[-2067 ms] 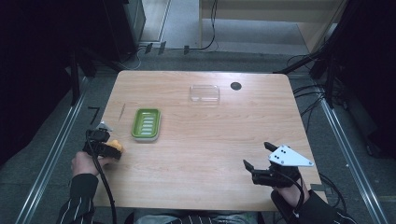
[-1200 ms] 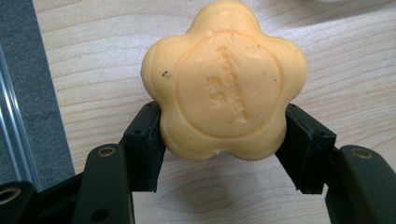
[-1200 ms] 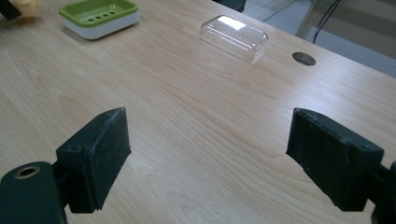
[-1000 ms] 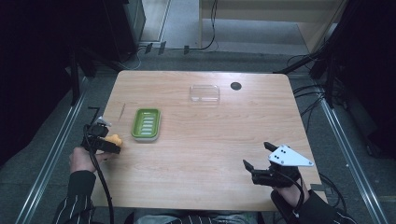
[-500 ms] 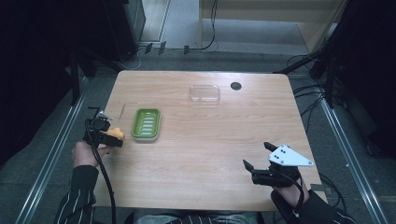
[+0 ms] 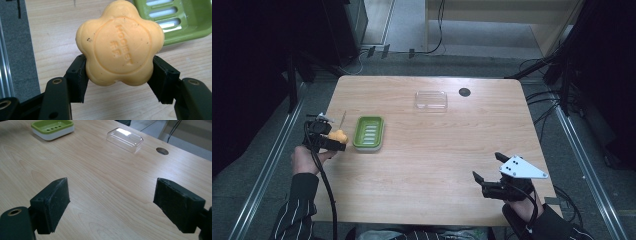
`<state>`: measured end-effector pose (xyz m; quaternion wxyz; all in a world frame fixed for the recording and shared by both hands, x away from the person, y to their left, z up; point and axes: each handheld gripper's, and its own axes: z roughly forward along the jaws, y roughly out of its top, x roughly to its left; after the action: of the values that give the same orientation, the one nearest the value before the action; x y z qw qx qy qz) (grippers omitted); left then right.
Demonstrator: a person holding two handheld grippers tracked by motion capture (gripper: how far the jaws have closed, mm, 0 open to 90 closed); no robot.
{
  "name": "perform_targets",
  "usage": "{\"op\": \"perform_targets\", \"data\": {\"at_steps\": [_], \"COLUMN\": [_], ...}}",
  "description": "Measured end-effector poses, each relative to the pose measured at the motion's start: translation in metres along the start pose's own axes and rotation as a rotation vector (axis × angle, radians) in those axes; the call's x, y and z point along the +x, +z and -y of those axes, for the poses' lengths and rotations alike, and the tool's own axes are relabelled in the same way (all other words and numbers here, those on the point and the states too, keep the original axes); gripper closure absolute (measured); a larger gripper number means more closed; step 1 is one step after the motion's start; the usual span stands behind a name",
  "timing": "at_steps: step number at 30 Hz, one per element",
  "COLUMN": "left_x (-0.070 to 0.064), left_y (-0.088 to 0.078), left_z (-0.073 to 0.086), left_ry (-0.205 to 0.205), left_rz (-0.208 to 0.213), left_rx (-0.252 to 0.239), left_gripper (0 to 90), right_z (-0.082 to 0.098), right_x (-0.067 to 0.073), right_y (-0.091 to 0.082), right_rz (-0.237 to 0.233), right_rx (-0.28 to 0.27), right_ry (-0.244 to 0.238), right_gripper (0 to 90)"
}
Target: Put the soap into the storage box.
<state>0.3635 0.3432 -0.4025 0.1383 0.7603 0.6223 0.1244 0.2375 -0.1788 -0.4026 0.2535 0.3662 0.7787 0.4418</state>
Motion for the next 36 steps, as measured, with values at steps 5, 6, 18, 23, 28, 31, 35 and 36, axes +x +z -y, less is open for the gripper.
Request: {"op": "perform_targets", "data": {"at_steps": [5, 6, 18, 23, 28, 31, 35, 36], "left_x": [-0.005, -0.007, -0.02, -0.022, -0.026, -0.029, -0.035, -0.036], "left_y": [0.001, 0.002, 0.003, 0.003, 0.004, 0.006, 0.009, 0.01], "left_z": [-0.004, -0.006, -0.02, -0.022, -0.027, -0.03, -0.036, -0.037], "left_ry": [0.02, 0.029, 0.058, 0.062, 0.075, 0.084, 0.101, 0.103], "left_rz": [-0.001, -0.003, 0.018, 0.019, 0.025, 0.033, 0.034, 0.034], "left_rx": [-0.005, -0.003, -0.02, -0.028, -0.04, -0.04, -0.042, -0.04], "left_gripper": [39.7, 39.7, 39.7, 39.7, 39.7, 39.7, 39.7, 39.7], "right_z": [0.0, 0.0, 0.001, 0.002, 0.002, 0.003, 0.003, 0.003], "right_x": [0.0, 0.0, 0.0, -0.001, 0.0, 0.0, 0.0, 0.0], "right_y": [0.0, 0.0, -0.001, -0.002, -0.004, -0.004, -0.005, -0.005], "right_rz": [0.001, 0.0, 0.004, 0.008, 0.014, 0.017, 0.018, 0.018], "right_rx": [0.001, 0.002, 0.005, 0.005, 0.003, 0.004, 0.005, 0.006], "right_ry": [0.0, 0.001, 0.004, 0.003, 0.008, 0.008, 0.008, 0.01], "right_gripper": [13.6, 13.6, 13.6, 13.6, 13.6, 13.6, 13.6, 13.6]}}
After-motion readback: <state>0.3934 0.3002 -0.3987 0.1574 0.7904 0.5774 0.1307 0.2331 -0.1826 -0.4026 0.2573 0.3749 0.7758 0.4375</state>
